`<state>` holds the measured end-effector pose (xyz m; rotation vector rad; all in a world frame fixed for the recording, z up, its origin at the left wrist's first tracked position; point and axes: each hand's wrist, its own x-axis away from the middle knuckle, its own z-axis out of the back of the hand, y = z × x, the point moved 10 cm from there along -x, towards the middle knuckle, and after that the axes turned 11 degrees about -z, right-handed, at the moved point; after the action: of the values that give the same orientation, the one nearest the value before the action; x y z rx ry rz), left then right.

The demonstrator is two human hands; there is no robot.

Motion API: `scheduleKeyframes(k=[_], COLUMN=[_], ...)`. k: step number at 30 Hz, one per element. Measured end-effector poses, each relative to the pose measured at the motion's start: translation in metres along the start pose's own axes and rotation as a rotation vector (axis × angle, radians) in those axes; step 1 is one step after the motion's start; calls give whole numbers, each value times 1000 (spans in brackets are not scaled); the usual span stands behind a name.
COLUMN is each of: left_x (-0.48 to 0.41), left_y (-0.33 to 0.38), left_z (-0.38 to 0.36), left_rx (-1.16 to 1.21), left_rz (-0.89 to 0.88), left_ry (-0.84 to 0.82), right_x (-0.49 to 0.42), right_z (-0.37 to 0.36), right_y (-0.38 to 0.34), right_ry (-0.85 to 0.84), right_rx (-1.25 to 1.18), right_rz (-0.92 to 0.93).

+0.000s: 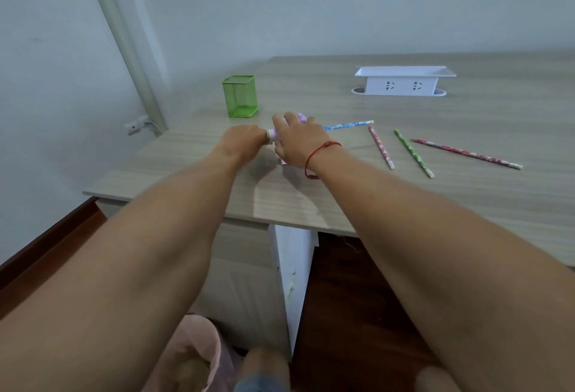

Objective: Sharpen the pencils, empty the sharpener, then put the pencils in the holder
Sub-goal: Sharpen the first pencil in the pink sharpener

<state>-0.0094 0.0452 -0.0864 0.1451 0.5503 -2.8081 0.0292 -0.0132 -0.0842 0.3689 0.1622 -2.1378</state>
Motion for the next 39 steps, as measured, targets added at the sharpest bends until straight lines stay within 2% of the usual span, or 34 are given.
scheduleKeyframes(k=[5, 9, 13, 18, 22, 26, 32, 39], left_x=[1, 24, 42, 57, 53, 55, 46, 19], left_y=[-10, 0, 13, 27, 28, 33, 39, 20], left_z=[40, 59, 60, 34, 44, 40, 8, -13], left_rx=[-75, 31, 79, 204, 151, 161, 212, 14], left_rz=[-27, -11, -79, -107, -203, -219, -128, 11], left_ry=[180, 342, 433, 401, 397, 387, 196, 13], right_x=[-4, -5, -4, -5, -2, -1, 0, 3], right_z=[-1, -1, 0, 1, 7, 10, 11, 11], right_y=[0, -3, 0, -1, 0, -1, -1, 0], right_ry=[10, -4, -19, -49, -45, -60, -31, -17], right_rx=[3, -8, -32, -19, 7, 6, -1, -5], right_rz=[-35, -46, -77, -72, -32, -18, 6, 18])
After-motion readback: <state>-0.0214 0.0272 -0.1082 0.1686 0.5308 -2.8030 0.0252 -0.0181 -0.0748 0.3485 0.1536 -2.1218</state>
